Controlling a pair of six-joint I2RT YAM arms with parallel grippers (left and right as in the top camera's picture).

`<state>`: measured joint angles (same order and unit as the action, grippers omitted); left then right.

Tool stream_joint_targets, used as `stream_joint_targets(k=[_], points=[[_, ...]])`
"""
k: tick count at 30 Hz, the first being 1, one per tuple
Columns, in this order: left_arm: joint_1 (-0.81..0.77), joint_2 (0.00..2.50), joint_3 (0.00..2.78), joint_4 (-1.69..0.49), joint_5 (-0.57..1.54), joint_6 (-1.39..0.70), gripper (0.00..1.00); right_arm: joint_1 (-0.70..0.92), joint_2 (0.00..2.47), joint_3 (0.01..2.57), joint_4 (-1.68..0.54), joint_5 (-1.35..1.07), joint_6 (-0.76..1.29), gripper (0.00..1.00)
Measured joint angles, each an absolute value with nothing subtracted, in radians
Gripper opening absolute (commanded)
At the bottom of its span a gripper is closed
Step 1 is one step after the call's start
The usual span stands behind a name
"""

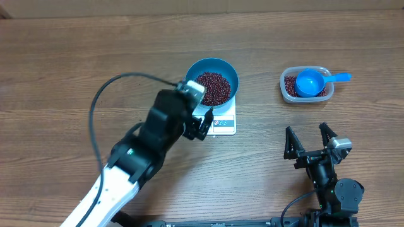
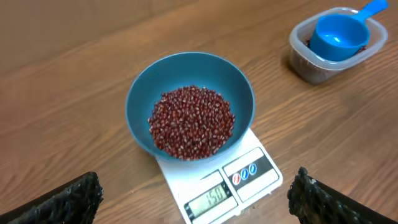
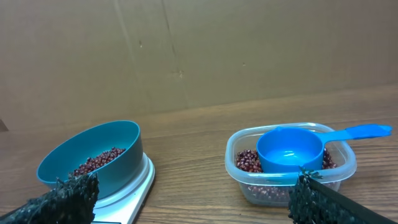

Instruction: Scoop item into bowl and weigh 150g on scale

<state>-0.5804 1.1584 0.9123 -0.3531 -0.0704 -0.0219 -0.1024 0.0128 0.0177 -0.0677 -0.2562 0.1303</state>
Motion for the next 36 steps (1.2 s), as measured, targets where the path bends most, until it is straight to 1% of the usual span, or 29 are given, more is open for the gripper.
stream_joint_targets(k=[1, 5, 8, 10, 13, 16, 24, 28, 33, 36], points=[[-0.58, 1.09, 0.879, -0.366, -0.07, -0.022, 1.0, -0.102, 0.013, 0.018, -0.068, -0.256, 0.13, 1.0], [-0.564, 0.968, 0.767, -0.329, -0.064, -0.022, 0.99, -0.102, 0.013, 0.018, -0.069, -0.257, 0.13, 1.0], [-0.525, 0.868, 0.612, -0.18, -0.063, -0.022, 1.0, -0.102, 0.013, 0.018, -0.068, -0.258, 0.13, 1.0], [-0.505, 0.812, 0.503, -0.041, -0.062, -0.021, 0.99, -0.102, 0.013, 0.018, -0.068, -0.258, 0.131, 1.0], [-0.489, 0.737, 0.392, 0.096, -0.062, -0.019, 1.0, -0.102, 0.013, 0.018, -0.068, -0.258, 0.13, 1.0], [-0.477, 0.659, 0.303, 0.167, -0.06, -0.019, 1.0, -0.102, 0.013, 0.018, -0.068, -0.258, 0.13, 1.0], [-0.422, 0.474, 0.159, 0.181, -0.06, -0.026, 1.0, -0.102, 0.013, 0.018, -0.067, -0.258, 0.13, 1.0], [-0.376, 0.347, 0.04, 0.215, -0.06, -0.072, 1.0, -0.102, 0.013, 0.018, -0.068, -0.258, 0.13, 1.0], [-0.311, 0.205, 0.009, 0.092, -0.06, -0.098, 1.0, -0.102, 0.012, 0.018, -0.067, -0.258, 0.131, 1.0], [-0.266, 0.113, 0.009, -0.05, -0.056, -0.102, 1.0, -0.102, 0.011, 0.018, -0.068, -0.258, 0.13, 1.0]])
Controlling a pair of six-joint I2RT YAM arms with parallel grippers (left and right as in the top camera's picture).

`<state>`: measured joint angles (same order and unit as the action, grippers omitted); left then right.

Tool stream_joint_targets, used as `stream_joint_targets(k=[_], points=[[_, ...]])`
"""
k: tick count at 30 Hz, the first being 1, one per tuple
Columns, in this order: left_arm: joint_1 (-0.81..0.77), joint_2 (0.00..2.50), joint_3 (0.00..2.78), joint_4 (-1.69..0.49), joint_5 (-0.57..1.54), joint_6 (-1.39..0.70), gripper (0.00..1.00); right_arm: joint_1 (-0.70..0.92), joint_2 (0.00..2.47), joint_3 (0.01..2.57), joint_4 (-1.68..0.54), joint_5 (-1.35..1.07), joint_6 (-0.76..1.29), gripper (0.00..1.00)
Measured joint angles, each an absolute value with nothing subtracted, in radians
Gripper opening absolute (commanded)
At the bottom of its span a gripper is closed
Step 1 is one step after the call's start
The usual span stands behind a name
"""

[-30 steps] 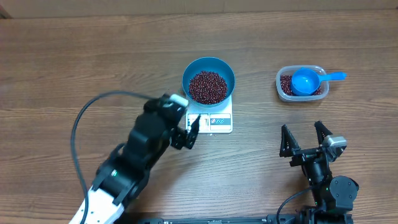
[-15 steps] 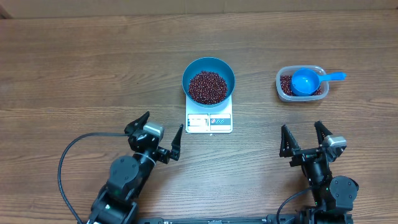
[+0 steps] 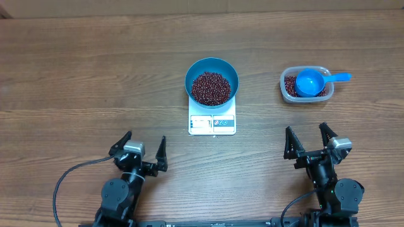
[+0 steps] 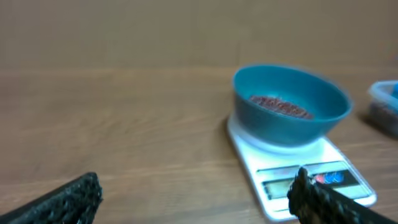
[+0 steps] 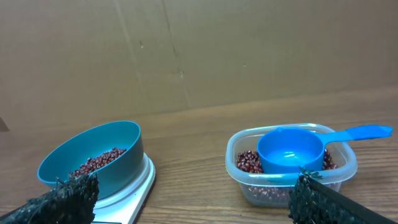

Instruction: Scoop item into bowl and weigh 150g on scale

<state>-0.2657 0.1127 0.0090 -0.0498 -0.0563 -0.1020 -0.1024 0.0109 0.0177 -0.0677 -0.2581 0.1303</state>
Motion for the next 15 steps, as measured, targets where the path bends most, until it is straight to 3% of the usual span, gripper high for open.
stream_joint_targets(k=[15], points=[[-0.154, 0.013, 0.009, -0.076, -0.057, 0.034, 1.0, -0.102, 0.011, 0.018, -0.068, -0.258, 0.131, 1.0]])
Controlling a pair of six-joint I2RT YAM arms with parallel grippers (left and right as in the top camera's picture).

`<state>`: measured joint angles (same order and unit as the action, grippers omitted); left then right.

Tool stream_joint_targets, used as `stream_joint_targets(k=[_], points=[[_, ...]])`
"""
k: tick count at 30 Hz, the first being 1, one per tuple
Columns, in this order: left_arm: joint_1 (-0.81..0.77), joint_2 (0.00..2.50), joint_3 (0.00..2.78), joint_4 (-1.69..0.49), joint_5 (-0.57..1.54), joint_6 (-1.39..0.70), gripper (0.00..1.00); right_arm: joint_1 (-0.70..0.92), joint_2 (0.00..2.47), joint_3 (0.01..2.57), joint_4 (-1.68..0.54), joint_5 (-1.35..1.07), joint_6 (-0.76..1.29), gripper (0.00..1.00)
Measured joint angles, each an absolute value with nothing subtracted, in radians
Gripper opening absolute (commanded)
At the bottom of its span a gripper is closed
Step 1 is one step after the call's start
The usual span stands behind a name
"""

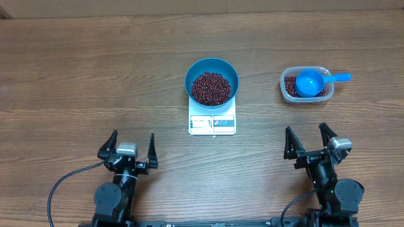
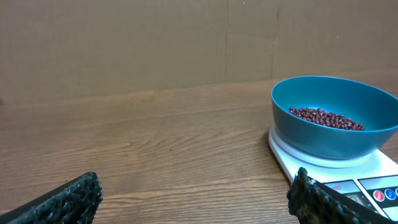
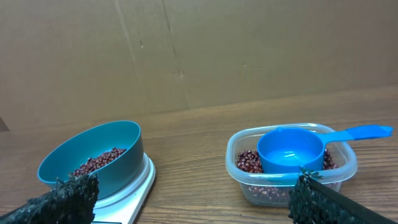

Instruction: Scoop item into bowl and weigh 150g on scale

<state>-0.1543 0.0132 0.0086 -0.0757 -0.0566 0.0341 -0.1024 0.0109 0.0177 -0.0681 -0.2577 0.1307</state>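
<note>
A blue bowl (image 1: 212, 81) holding red beans (image 1: 211, 87) sits on a white scale (image 1: 212, 123) at the table's middle; its display is too small to read. At the right, a clear tub (image 1: 306, 85) of beans has a blue scoop (image 1: 310, 82) resting in it. My left gripper (image 1: 130, 148) rests low at the front left, open and empty, well short of the scale. The right gripper (image 1: 310, 143) sits at the front right, open and empty, facing the tub (image 3: 291, 163) and bowl (image 3: 93, 156).
The wooden table (image 1: 95, 69) stretches wide around the scale. A brown cardboard wall (image 2: 124, 43) stands behind the far edge. A black cable (image 1: 63, 183) loops from the left arm at the front edge.
My left gripper has drawn slightly further left and squared up at the front edge, so the bowl now lies at the right of its view. The right arm is unchanged.
My left arm first reached out with its open gripper just over the scale, whose display read about 150. Then it was back at the front left of the table, and now it rests there. The right gripper stayed parked and open throughout.
</note>
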Motion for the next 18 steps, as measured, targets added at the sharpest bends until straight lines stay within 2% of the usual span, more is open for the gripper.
stream_joint_targets(k=[7, 18], points=[[-0.097, 0.013, 0.009, -0.076, -0.056, 0.063, 1.0, -0.102, 0.011, 0.018, -0.068, -0.258, 0.131, 1.0], [-0.096, 0.013, 0.009, -0.076, -0.056, 0.063, 1.0, -0.102, 0.011, 0.018, -0.068, -0.258, 0.13, 1.0]])
